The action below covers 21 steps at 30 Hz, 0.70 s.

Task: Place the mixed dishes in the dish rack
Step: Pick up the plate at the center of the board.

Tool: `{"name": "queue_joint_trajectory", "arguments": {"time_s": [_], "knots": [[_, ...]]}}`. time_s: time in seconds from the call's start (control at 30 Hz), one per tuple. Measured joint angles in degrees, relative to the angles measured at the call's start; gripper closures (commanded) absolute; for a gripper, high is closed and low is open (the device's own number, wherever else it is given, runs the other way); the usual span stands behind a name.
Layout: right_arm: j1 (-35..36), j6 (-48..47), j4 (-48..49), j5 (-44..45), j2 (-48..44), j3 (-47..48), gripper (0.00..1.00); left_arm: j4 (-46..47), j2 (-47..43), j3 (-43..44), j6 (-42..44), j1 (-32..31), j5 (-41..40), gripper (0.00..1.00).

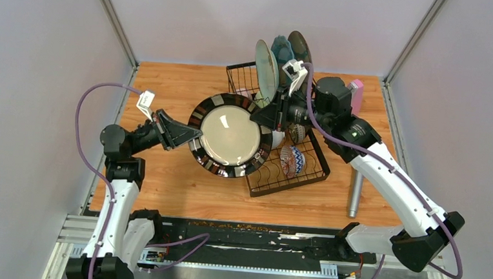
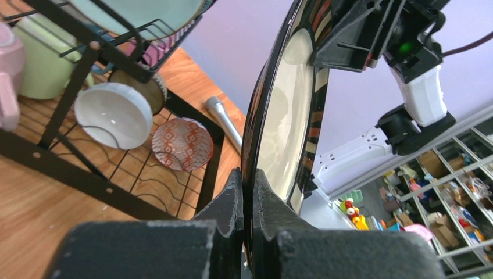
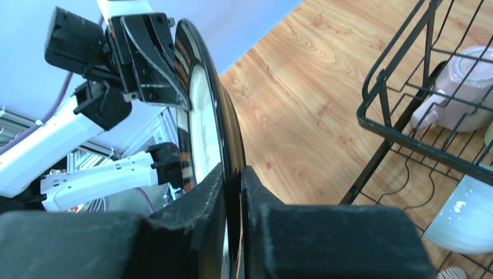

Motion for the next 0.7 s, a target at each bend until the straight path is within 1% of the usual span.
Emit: {"name": "queue_joint_trajectory", "arguments": {"time_s": [0.1, 0.17, 0.23, 0.33, 0.4, 0.5, 0.57, 0.6, 0.63, 0.67, 0.7], "knots": [[0.2, 1.4, 3.1, 0.1, 0.3, -0.7, 0.82, 6.5, 1.6, -0.7, -3.4, -2.1, -1.0, 1.00], [0.3, 1.6, 4.1, 0.0, 0.7, -0.9, 0.82, 9.2, 2.5, -0.9, -5.1, -3.3, -1.4, 1.00], [0.3, 1.8, 4.9, 0.0, 1.1, -1.0, 0.87, 10.9, 3.3, -1.2, -6.3, -4.2, -2.2, 1.00], [0.3, 1.3, 5.1, 0.1, 1.3, -1.0, 0.91, 11.7, 3.7, -1.6, -7.7, -4.5, -2.9, 1.00], [0.3, 1.1, 5.2, 0.1, 1.3, -1.0, 0.99, 12.0, 3.7, -1.9, -7.9, -4.6, -3.3, 1.00], [0.2, 0.6, 5.2, -0.4, 1.3, -1.0, 1.00, 12.0, 3.7, -2.0, -7.7, -4.7, -3.4, 1.00], [0.2, 0.2, 5.1, -0.3, 1.3, -1.0, 1.00, 10.4, 3.3, -2.0, -6.7, -4.8, -3.8, 0.87], [0.2, 0.0, 4.8, -0.1, 1.3, -1.0, 1.00, 8.9, 2.8, -2.0, -5.8, -4.9, -4.2, 0.71], [0.2, -0.2, 4.5, 0.2, 1.3, -1.0, 1.00, 7.1, 2.3, -1.9, -4.5, -5.0, -4.5, 0.62], [0.2, -0.4, 4.0, 0.6, 1.3, -1.0, 1.00, 4.2, 1.5, -1.6, -2.5, -5.4, -5.6, 0.49], [0.5, -0.5, 3.6, 0.9, 1.3, -1.0, 1.00, 1.4, 0.8, -1.0, -0.3, -5.9, -6.8, 0.43]]}}
